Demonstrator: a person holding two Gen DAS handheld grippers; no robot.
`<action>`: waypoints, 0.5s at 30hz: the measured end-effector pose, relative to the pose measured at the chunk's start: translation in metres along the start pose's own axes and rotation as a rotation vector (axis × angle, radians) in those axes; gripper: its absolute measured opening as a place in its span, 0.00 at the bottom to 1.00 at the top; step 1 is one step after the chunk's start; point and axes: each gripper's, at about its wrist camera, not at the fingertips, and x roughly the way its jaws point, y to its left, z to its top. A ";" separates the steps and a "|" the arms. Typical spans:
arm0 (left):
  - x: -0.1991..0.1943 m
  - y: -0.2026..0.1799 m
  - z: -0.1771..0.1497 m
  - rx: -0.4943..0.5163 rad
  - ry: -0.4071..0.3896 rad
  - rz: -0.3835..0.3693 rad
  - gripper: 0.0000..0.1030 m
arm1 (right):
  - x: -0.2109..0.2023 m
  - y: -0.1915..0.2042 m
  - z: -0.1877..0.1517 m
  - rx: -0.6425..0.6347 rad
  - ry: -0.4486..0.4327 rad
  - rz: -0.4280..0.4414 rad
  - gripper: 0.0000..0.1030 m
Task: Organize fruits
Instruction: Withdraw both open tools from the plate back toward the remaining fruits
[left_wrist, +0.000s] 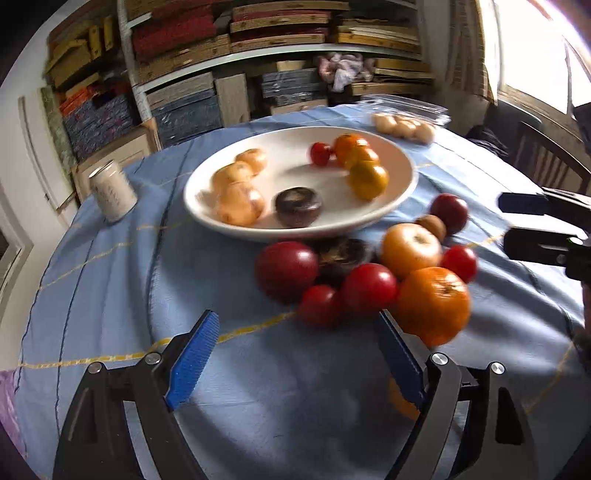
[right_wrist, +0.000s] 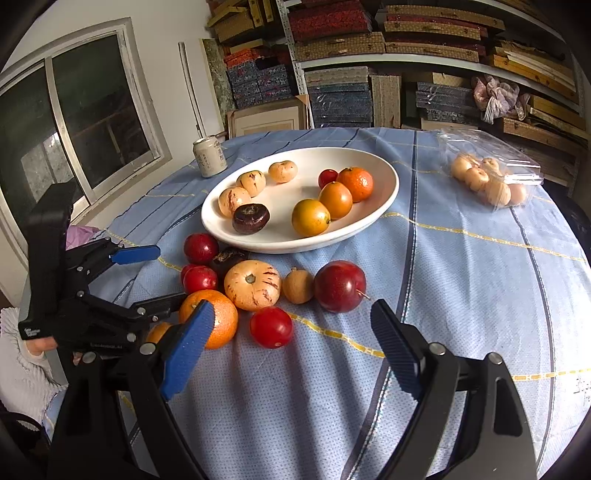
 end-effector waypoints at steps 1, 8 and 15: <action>0.000 0.007 0.000 -0.022 0.001 0.012 0.85 | 0.000 0.000 0.000 0.001 -0.001 0.000 0.82; -0.003 0.028 0.001 -0.089 -0.004 0.041 0.84 | -0.002 0.002 0.001 -0.004 -0.005 0.010 0.82; -0.003 0.004 0.001 0.007 -0.023 0.049 0.84 | -0.002 0.004 0.000 -0.009 -0.004 0.016 0.82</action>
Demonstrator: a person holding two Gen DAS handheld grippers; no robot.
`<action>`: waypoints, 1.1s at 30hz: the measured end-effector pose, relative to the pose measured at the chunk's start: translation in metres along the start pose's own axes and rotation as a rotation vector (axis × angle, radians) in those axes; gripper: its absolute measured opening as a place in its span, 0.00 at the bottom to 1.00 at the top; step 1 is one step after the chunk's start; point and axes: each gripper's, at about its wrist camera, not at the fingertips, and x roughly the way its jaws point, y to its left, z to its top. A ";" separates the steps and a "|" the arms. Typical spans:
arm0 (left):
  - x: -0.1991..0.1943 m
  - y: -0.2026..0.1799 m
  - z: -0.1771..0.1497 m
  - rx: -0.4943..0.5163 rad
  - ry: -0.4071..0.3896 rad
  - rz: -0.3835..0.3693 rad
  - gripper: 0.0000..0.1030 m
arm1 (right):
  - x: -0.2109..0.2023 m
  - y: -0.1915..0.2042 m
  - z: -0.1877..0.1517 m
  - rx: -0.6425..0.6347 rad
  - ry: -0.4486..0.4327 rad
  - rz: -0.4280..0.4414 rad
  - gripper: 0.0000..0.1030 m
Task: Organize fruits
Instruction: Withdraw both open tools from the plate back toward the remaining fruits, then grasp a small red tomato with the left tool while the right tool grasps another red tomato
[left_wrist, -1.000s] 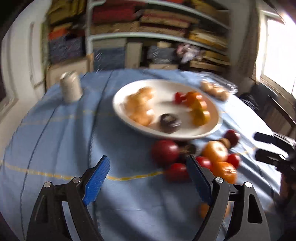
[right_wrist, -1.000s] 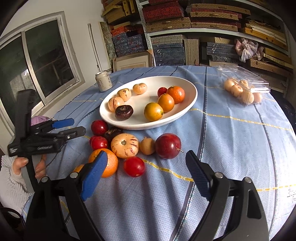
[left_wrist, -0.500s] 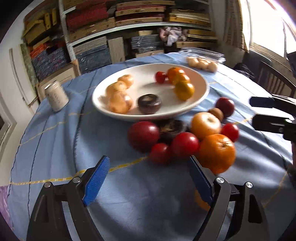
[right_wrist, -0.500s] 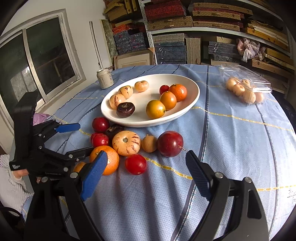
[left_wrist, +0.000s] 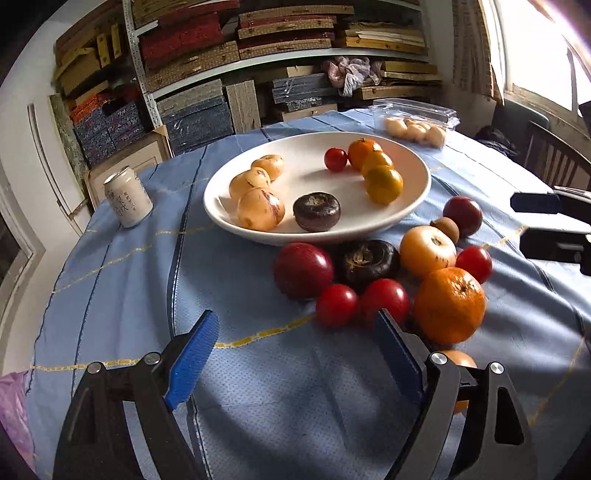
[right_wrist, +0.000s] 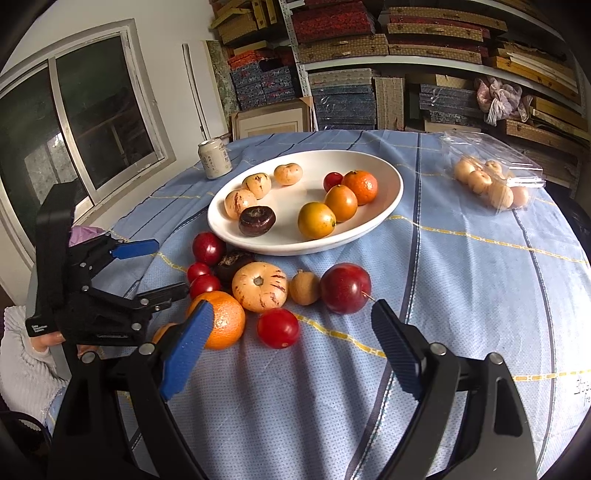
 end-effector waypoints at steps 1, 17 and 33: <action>0.001 0.002 0.000 -0.011 0.005 0.003 0.84 | 0.000 0.001 0.000 -0.002 0.002 0.000 0.82; 0.029 0.009 0.007 -0.070 0.117 -0.016 0.84 | 0.007 0.001 -0.002 0.001 0.029 0.003 0.83; 0.011 0.014 -0.006 -0.070 0.096 -0.094 0.45 | 0.002 0.002 -0.001 -0.004 0.015 0.019 0.83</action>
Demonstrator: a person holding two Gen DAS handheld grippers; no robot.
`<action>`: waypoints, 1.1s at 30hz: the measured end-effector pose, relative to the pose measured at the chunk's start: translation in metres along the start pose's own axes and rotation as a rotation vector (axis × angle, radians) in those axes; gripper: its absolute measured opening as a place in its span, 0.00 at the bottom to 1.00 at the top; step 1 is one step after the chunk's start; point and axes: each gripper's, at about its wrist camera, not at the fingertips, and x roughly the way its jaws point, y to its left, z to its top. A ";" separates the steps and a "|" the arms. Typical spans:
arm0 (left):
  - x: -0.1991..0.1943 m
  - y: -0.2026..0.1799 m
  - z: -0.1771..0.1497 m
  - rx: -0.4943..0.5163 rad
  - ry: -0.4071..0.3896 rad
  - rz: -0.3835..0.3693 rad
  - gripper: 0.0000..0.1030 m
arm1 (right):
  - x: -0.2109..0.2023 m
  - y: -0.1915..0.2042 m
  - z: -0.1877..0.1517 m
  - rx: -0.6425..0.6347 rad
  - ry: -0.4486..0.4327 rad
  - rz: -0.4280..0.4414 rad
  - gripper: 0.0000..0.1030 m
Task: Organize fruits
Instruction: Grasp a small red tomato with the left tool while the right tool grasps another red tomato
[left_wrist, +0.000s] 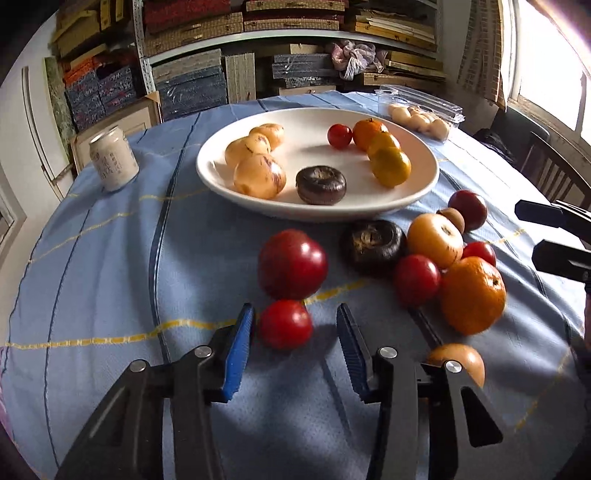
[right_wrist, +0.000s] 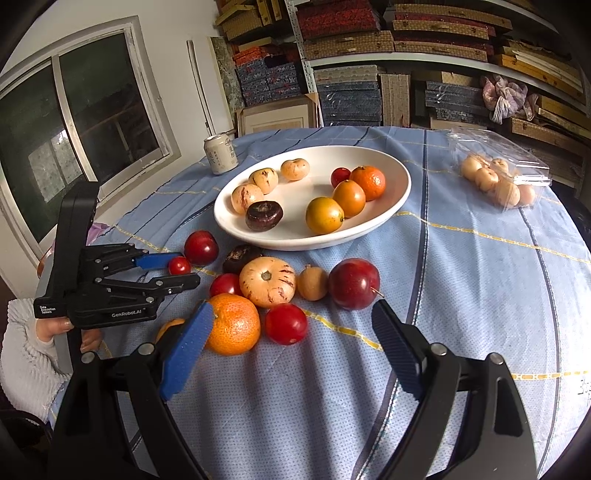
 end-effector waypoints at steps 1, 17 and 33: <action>-0.001 0.001 -0.001 -0.003 -0.003 -0.002 0.45 | 0.000 0.000 0.000 0.000 0.002 0.000 0.83; -0.002 -0.008 -0.003 0.019 -0.003 -0.022 0.26 | 0.002 0.004 -0.002 -0.023 0.013 0.002 0.78; -0.002 -0.004 -0.004 0.007 0.004 -0.019 0.26 | 0.027 0.007 -0.012 -0.104 0.120 -0.073 0.53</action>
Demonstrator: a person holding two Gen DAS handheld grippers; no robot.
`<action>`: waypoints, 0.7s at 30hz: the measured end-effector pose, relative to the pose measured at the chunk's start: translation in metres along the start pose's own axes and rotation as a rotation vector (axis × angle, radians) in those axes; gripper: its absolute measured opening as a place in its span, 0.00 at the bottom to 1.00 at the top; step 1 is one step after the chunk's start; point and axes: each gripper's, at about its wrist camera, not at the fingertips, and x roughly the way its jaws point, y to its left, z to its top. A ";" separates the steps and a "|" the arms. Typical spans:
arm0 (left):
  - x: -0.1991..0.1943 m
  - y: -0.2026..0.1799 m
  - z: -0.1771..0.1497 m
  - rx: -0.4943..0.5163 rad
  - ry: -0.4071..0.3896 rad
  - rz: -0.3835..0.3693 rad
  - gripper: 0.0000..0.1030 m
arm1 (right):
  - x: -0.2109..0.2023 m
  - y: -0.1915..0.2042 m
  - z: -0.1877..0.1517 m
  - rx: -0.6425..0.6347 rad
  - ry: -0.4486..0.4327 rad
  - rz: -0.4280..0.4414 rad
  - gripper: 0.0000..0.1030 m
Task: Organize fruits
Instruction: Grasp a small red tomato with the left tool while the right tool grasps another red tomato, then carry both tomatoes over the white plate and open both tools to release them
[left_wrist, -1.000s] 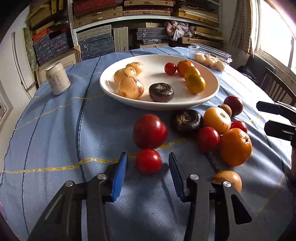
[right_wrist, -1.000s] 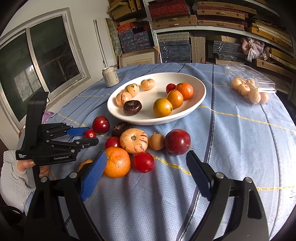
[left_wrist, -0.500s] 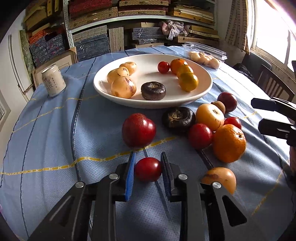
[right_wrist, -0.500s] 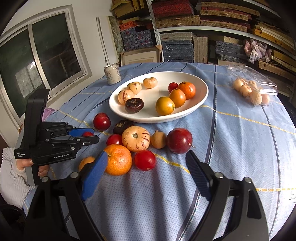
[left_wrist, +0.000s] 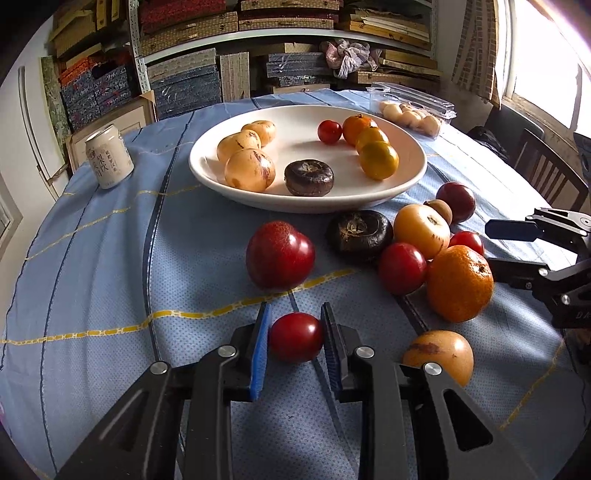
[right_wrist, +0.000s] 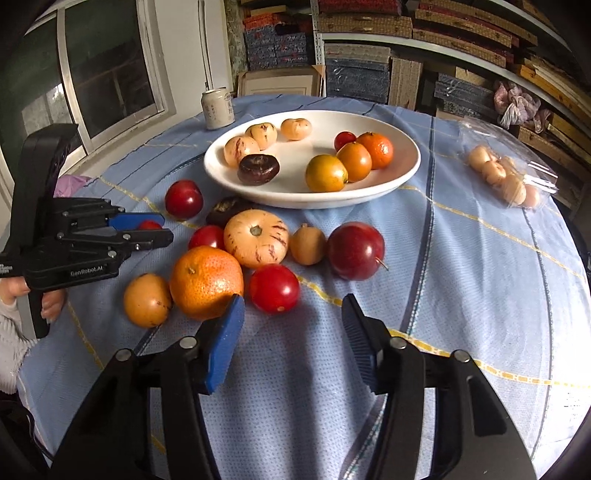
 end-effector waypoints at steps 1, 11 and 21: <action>0.000 0.000 0.000 0.000 0.000 0.000 0.26 | 0.001 -0.001 0.001 0.008 -0.006 -0.002 0.53; 0.001 0.000 0.000 -0.001 0.001 -0.002 0.26 | 0.023 0.007 0.012 0.014 0.061 0.047 0.30; 0.000 0.004 -0.001 -0.030 -0.011 -0.032 0.26 | 0.016 0.000 0.009 0.037 0.035 0.053 0.29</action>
